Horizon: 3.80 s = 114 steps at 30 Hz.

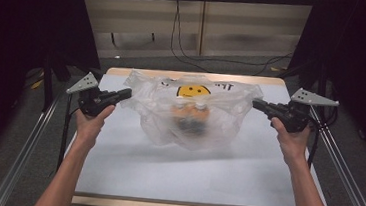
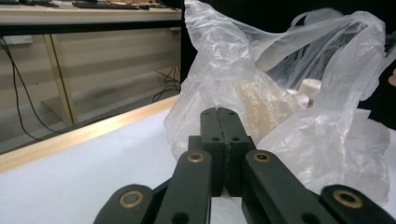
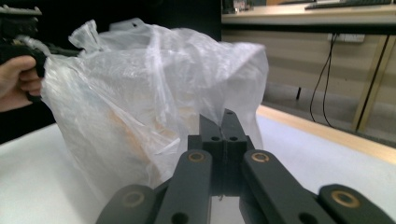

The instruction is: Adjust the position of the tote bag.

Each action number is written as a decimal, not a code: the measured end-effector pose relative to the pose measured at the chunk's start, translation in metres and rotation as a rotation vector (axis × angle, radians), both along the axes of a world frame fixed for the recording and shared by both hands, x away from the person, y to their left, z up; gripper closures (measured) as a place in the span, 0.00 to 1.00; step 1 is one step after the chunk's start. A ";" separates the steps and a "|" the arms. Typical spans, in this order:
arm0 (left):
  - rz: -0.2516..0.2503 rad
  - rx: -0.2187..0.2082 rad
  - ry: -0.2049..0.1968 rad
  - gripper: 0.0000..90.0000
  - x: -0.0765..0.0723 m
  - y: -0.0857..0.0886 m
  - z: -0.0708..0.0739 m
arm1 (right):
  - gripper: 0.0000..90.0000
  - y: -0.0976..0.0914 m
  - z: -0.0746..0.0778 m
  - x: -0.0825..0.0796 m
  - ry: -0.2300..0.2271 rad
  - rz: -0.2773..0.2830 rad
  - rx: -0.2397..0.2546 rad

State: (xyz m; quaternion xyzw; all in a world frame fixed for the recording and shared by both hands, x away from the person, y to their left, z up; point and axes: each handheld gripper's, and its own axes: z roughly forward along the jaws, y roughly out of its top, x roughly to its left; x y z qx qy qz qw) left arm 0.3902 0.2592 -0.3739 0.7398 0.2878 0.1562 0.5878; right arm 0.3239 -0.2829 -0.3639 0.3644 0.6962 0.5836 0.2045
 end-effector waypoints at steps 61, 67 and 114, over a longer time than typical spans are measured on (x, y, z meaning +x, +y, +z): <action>-0.065 0.289 0.271 0.98 0.011 -0.012 -0.110 | 0.88 0.019 -0.117 0.036 0.367 -0.007 -0.332; -0.041 0.193 0.211 0.76 0.004 -0.009 -0.092 | 0.69 0.017 -0.098 0.024 0.306 0.008 -0.238; -0.230 0.347 0.184 0.91 0.025 -0.112 -0.075 | 1.00 0.104 -0.077 0.072 0.275 0.148 -0.269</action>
